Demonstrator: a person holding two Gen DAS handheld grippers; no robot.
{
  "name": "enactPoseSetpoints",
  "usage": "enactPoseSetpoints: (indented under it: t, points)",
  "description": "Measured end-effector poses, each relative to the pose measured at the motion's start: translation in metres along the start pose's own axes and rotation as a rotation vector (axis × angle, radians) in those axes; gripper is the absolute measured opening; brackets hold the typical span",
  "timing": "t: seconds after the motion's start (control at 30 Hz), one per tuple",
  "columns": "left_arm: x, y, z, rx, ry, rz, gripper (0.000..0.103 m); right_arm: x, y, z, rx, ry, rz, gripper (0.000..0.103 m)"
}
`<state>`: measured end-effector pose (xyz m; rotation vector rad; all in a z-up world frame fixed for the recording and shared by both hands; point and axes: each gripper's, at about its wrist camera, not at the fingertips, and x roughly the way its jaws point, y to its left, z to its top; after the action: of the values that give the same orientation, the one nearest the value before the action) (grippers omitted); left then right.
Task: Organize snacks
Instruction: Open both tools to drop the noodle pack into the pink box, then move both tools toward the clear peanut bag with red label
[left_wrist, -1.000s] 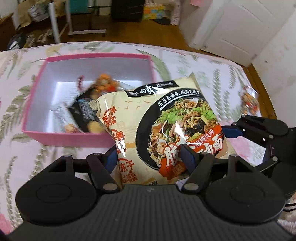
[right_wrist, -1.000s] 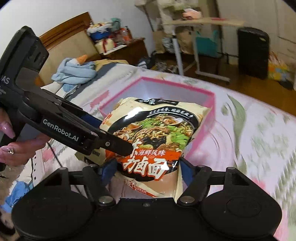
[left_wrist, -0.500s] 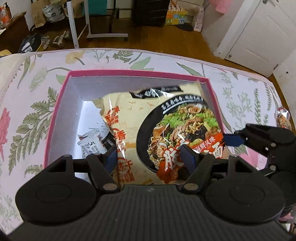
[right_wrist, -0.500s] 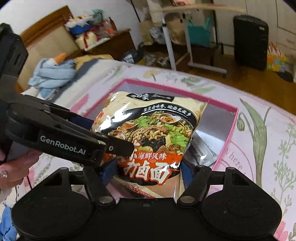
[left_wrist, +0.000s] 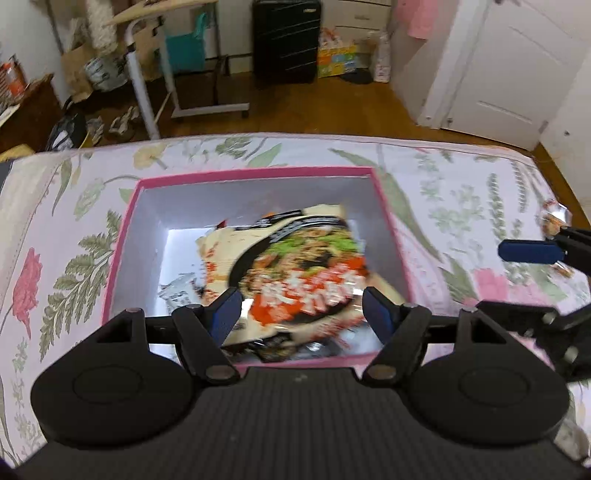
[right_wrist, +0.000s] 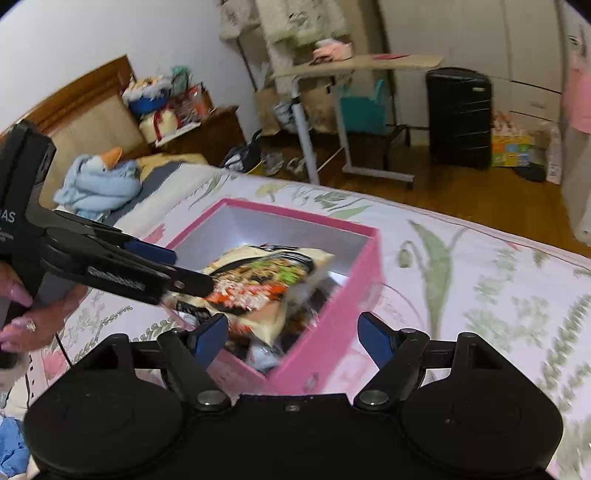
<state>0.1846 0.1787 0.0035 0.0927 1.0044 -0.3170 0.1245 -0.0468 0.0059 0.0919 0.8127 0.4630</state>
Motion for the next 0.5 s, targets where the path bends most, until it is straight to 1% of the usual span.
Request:
enactPoseSetpoints:
  t: [0.17,0.33,0.4,0.5]
  points:
    - [-0.019,-0.039,0.003,0.071,-0.007,-0.043,0.071,-0.044,-0.036,-0.021,0.052,-0.027,-0.053,0.081]
    - [-0.027,-0.083,0.008,0.148,-0.014,-0.095,0.072,-0.081,-0.072,-0.046,0.124,-0.049,-0.145,0.081]
    - [-0.024,-0.102,0.008,0.181,0.000,-0.121,0.071,-0.093,-0.087,-0.058,0.158,-0.053,-0.191,0.081]
    - [-0.011,-0.131,0.010,0.219,0.055,-0.176,0.071,-0.107,-0.110,-0.073,0.215,-0.060,-0.249,0.081]
